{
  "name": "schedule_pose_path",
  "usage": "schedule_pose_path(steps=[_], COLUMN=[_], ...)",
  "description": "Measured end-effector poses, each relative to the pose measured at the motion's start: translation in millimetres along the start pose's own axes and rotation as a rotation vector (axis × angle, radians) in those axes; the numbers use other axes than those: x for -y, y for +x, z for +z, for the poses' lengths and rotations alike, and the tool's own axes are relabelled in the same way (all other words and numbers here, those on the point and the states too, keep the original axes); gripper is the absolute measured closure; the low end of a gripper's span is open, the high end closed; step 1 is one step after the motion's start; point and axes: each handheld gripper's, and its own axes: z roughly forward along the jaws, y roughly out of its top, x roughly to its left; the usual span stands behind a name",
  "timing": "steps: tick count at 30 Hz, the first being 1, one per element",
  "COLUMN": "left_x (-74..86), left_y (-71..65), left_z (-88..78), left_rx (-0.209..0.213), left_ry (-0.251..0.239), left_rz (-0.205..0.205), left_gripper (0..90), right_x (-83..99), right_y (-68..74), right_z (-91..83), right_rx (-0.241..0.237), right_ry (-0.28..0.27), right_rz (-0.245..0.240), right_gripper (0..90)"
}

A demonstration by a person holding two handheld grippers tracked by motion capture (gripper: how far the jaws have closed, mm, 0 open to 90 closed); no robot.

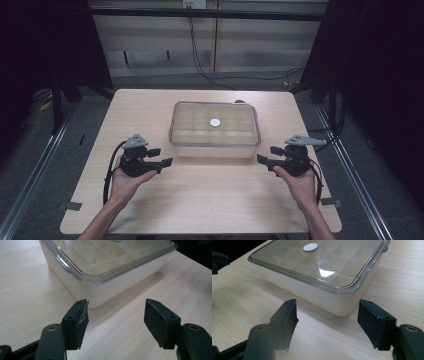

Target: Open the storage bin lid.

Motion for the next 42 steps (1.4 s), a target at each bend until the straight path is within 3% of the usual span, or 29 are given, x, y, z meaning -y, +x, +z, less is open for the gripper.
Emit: schedule_pose_path(steps=[3,7,10,12,13,18,24,26,35,38,42], left_x=[-4.2,-12.5,-19.3,-23.5,-27.7,-34.5,-46.9,-52.4,-71.5,-76.8,-85.0], left_y=[2.5,8.3,9.4,9.5,11.8,17.8,30.8,34.9,39.8,42.5,48.0], left_z=[1.6,4.6,6.3,5.6,5.4,8.7,15.8,16.7,26.8,31.8,40.8], left_rx=[-0.024,-0.015,-0.033,-0.035,-0.012,-0.028,-0.041,-0.024,-0.046,-0.058,-0.053], left_ry=[0.0,0.008,0.018,0.01,0.001,-0.001,0.02,0.026,0.043,0.055,0.053], left_rz=[0.0,-0.011,0.011,0.018,0.008,-0.005,-0.023,-0.032,-0.041,-0.025,-0.041], left_gripper=[34.6,33.1,31.6,31.6,31.5,31.5,31.1,31.9,29.5,29.5,29.0], right_x=[-4.9,-16.7,-24.6,-30.4,-37.3,-50.8,-63.5,-66.6,-80.9,-84.5,-85.7], right_y=[-1.0,-4.6,-8.4,-12.5,-17.3,-19.6,-23.2,-25.4,-33.0,-35.6,-42.7], right_z=[2.3,7.3,10.4,11.9,11.7,11.8,19.6,21.5,34.4,40.2,52.8], right_rx=[-0.006,0.005,0.005,-0.004,-0.025,0.007,0.002,0.003,0.002,-0.005,0.006], right_ry=[0.008,0.017,0.014,-0.001,-0.001,-0.012,0.024,0.041,0.088,0.112,0.135], right_rz=[0.0,-0.018,-0.017,0.003,0.047,0.032,0.021,0.014,0.006,0.004,0.015], right_gripper=[29.4,22.8,22.3,22.4,22.9,22.6,26.4,29.7,26.6,26.0,25.2])
